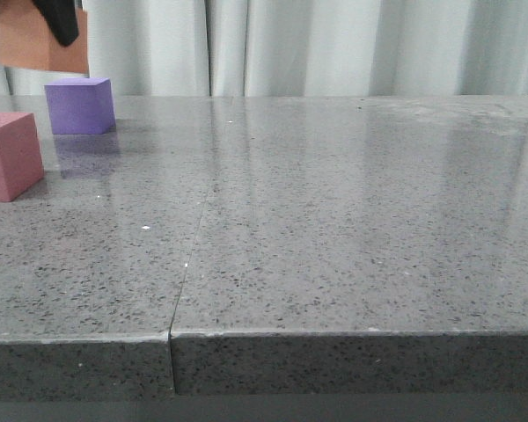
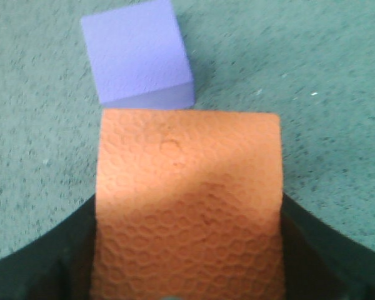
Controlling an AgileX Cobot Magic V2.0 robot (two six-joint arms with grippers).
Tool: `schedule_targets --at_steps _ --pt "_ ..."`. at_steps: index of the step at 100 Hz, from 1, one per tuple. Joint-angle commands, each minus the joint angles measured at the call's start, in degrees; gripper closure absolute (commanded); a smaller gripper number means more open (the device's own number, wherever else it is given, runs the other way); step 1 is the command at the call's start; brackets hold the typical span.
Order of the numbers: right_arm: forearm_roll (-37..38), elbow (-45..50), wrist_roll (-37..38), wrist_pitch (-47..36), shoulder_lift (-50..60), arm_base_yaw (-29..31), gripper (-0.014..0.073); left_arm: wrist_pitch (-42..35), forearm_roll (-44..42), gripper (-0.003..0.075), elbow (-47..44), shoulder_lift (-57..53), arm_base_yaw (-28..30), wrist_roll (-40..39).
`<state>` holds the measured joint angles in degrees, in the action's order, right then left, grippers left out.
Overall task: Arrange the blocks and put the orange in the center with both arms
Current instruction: 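Lift the orange cube and carry it toward the purple cube, then lower the orange cube between the purple and pink cubes, release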
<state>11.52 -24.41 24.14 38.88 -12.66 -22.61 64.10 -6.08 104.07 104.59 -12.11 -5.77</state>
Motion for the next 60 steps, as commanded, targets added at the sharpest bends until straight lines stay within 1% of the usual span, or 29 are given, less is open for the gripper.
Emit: schedule_targets --at_steps 1,17,32,43,60 --pt "1.27 -1.38 -0.26 -4.48 -0.45 0.32 0.0601 -3.23 -3.57 0.0471 -0.43 -3.48 0.08 -5.26" --pt "1.27 -1.38 -0.26 -4.48 -0.45 0.32 0.0601 -6.26 -6.56 0.0471 -4.11 -3.48 0.08 -11.47" --pt "1.27 -1.38 -0.26 -4.48 -0.45 0.32 0.0601 -9.79 -6.42 0.0471 -6.59 -3.37 0.08 -13.09" --pt "1.27 -1.38 -0.26 -4.48 -0.45 0.32 0.0601 -11.65 -6.42 0.0471 -8.93 -3.37 0.08 -15.83" --pt "1.27 -1.38 -0.26 -4.48 -0.45 0.32 0.0601 -17.37 -6.30 0.0471 -13.00 -3.37 0.08 -18.43"
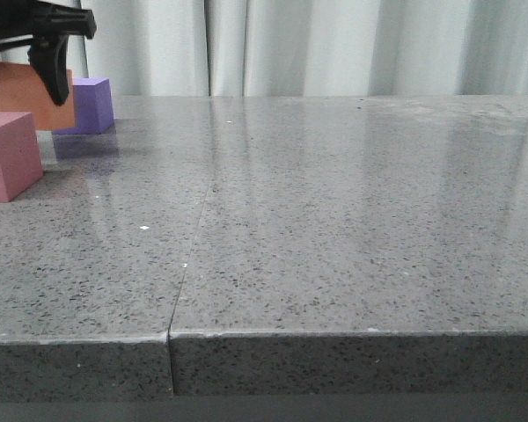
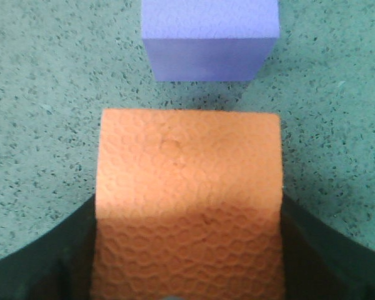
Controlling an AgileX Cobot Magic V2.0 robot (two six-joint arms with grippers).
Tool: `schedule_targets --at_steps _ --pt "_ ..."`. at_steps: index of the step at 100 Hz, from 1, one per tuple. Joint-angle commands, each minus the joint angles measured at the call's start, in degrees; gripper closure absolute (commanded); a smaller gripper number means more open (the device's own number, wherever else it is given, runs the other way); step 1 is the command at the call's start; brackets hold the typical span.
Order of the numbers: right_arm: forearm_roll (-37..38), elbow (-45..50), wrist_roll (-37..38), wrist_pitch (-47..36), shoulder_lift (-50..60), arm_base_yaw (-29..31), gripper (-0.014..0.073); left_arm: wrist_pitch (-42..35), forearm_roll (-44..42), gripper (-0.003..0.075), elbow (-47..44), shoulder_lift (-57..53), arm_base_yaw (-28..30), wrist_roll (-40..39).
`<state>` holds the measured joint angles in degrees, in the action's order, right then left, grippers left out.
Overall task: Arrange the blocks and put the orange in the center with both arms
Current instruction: 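Lower the orange cube between the purple and pink cubes, release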
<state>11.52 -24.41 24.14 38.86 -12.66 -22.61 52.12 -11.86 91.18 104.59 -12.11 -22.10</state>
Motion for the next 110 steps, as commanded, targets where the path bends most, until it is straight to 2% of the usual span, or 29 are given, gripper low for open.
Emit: schedule_targets --at_steps 1,15,59,71,88,94,110 --pt "1.27 -1.38 -0.26 -4.45 -0.45 0.32 0.0601 -5.58 -0.52 0.0472 -0.23 -3.37 0.08 -2.12" --pt "1.27 -1.38 -0.26 -4.45 -0.45 0.32 0.0601 -8.41 -0.52 0.0472 -2.10 -3.37 0.08 -2.21" --pt "1.27 -1.38 -0.26 -4.45 -0.45 0.32 0.0601 -8.17 -0.41 0.0463 -2.19 -2.82 0.08 -2.21" --pt "1.27 -1.38 -0.26 -4.45 -0.45 0.32 0.0601 -8.51 -0.41 0.0385 -2.19 -2.82 0.08 -2.21" --pt "1.27 -1.38 -0.26 -4.45 -0.45 0.32 0.0601 -8.96 -0.41 0.0195 -2.19 -2.82 0.08 -2.21" --pt "1.27 -1.38 -0.26 -4.45 -0.45 0.32 0.0601 -8.96 -0.41 0.0171 -2.19 -2.82 0.08 -2.21" --pt "1.27 -1.38 -0.26 -4.45 -0.45 0.32 0.0601 -8.96 -0.41 0.0171 -2.19 -3.05 0.08 -2.21"
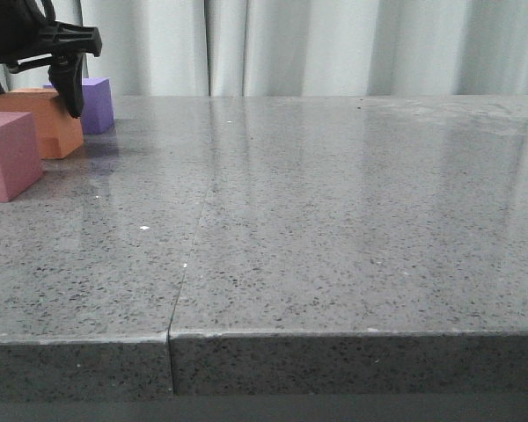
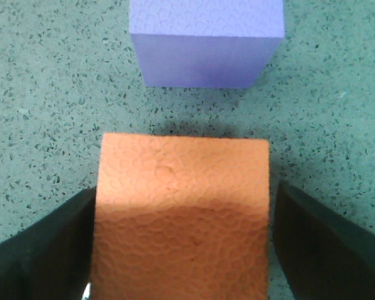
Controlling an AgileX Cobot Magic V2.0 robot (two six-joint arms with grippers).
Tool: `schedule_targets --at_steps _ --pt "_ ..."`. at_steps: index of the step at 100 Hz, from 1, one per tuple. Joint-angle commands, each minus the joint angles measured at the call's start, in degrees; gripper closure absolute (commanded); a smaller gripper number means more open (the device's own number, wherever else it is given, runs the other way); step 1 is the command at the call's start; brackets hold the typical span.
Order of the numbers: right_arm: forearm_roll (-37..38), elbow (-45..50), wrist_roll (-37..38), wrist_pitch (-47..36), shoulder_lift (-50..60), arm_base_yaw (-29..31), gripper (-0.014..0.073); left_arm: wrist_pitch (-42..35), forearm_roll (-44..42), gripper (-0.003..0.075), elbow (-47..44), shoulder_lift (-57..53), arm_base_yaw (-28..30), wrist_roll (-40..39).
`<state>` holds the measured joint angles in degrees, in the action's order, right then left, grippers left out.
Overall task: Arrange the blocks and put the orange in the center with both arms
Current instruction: 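Lower the orange cube between the purple and pink cubes, release, then raise the left gripper away from the cubes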
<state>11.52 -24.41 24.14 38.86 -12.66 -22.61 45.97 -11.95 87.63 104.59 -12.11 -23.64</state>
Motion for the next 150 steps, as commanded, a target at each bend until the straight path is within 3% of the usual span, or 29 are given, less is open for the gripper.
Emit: schedule_targets --at_steps 1,64,78,97,111,150 --pt "1.27 -1.38 -0.26 -4.45 -0.45 0.32 0.0601 -2.80 -0.32 0.0171 1.35 -3.05 0.08 -0.67" --pt "1.27 -1.38 -0.26 -4.45 -0.45 0.32 0.0601 -3.01 -0.70 0.0179 1.35 -11.37 -1.81 -0.67" --pt "1.27 -1.38 -0.26 -4.45 -0.45 0.32 0.0601 -1.98 -0.80 0.0296 1.35 -13.49 -2.41 -0.67" --pt "1.27 -1.38 -0.26 -4.45 -0.45 0.32 0.0601 -1.60 -1.02 0.0569 0.41 -15.95 -2.74 -0.57" --pt "1.27 -1.38 -0.26 -4.45 -0.45 0.32 0.0601 -1.95 -1.02 0.0725 -2.39 -18.20 -2.74 -0.46" --pt "1.20 -1.38 -0.26 -4.45 -0.45 0.32 0.0601 -8.38 -2.17 0.0741 -14.34 -29.01 -2.74 -0.46"
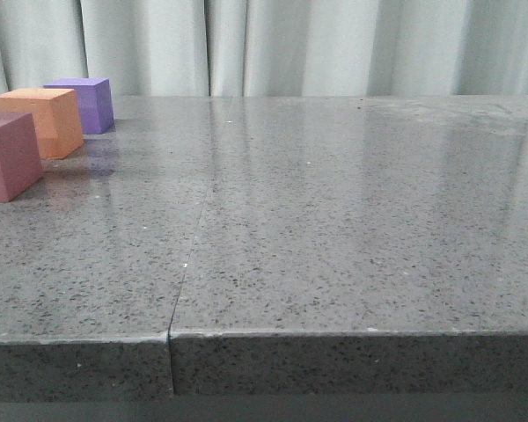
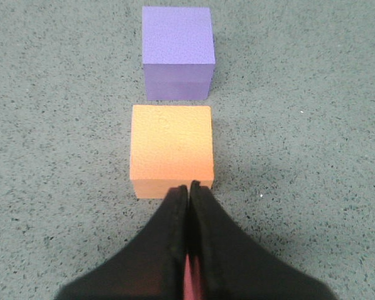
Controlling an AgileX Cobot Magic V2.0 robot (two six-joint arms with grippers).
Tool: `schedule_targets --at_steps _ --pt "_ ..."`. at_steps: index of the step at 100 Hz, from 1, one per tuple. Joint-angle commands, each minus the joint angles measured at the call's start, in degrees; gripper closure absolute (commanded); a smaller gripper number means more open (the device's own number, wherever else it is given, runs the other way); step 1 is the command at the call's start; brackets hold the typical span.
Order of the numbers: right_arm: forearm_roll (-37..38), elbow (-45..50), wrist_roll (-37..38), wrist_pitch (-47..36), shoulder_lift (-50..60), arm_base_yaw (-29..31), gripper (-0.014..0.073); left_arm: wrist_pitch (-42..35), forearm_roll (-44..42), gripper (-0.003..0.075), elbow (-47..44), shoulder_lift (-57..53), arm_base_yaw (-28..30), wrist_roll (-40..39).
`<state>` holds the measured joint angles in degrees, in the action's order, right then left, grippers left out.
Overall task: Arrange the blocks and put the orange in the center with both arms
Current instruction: 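Raise the left gripper away from the cubes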
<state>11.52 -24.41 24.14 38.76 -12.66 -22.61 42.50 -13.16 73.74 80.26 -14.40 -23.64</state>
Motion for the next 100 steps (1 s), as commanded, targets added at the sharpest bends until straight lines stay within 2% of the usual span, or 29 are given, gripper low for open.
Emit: schedule_targets --at_steps 1,70,100 --pt "1.20 -1.38 -0.26 -4.35 -0.45 0.32 0.0601 -4.91 -0.97 0.0741 -0.79 -4.91 -0.46 -0.46" --pt "1.20 -1.38 -0.26 -4.35 -0.45 0.32 0.0601 -11.59 -2.33 0.0741 -17.71 -26.82 -0.46 -0.36" --pt "1.20 -1.38 -0.26 -4.35 -0.45 0.32 0.0601 -11.92 -2.33 0.0741 -24.89 -36.16 -0.46 -0.36"
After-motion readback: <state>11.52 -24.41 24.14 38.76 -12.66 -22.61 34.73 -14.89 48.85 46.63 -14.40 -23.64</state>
